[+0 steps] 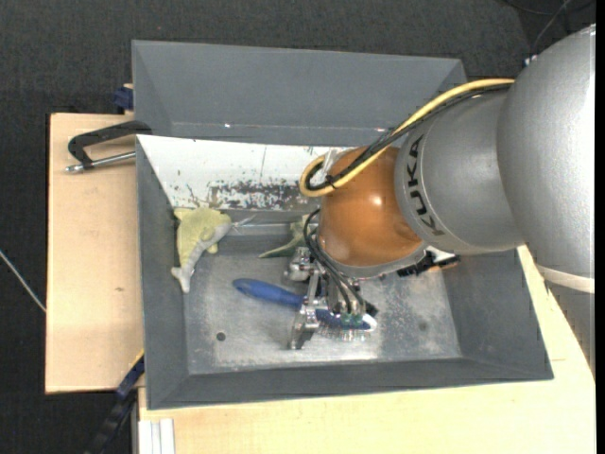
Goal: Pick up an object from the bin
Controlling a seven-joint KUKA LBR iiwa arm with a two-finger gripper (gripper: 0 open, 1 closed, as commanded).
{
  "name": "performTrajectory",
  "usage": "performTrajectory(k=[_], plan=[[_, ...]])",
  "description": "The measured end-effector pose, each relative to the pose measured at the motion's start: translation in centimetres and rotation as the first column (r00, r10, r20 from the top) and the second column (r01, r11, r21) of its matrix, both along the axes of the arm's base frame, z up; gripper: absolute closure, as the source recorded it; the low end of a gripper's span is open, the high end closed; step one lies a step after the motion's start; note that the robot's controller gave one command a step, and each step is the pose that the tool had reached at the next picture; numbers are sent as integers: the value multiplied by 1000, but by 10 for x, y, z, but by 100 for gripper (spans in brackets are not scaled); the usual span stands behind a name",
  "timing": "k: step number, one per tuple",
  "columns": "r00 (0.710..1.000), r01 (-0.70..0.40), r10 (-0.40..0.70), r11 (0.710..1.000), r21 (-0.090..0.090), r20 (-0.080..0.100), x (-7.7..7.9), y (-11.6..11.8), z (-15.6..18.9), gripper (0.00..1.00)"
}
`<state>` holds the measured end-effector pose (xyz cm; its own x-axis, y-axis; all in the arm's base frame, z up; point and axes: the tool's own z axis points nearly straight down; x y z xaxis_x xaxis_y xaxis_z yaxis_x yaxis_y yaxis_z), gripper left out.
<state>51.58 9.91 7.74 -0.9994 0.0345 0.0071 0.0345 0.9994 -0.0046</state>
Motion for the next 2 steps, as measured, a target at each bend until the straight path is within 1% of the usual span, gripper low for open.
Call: performTrajectory(k=[1, 2], plan=[[1000, -7, 7, 1000, 6, 6, 1, 6, 4, 100], [995, -102, 102, 995, 7, 20, 8, 24, 137, 100]])
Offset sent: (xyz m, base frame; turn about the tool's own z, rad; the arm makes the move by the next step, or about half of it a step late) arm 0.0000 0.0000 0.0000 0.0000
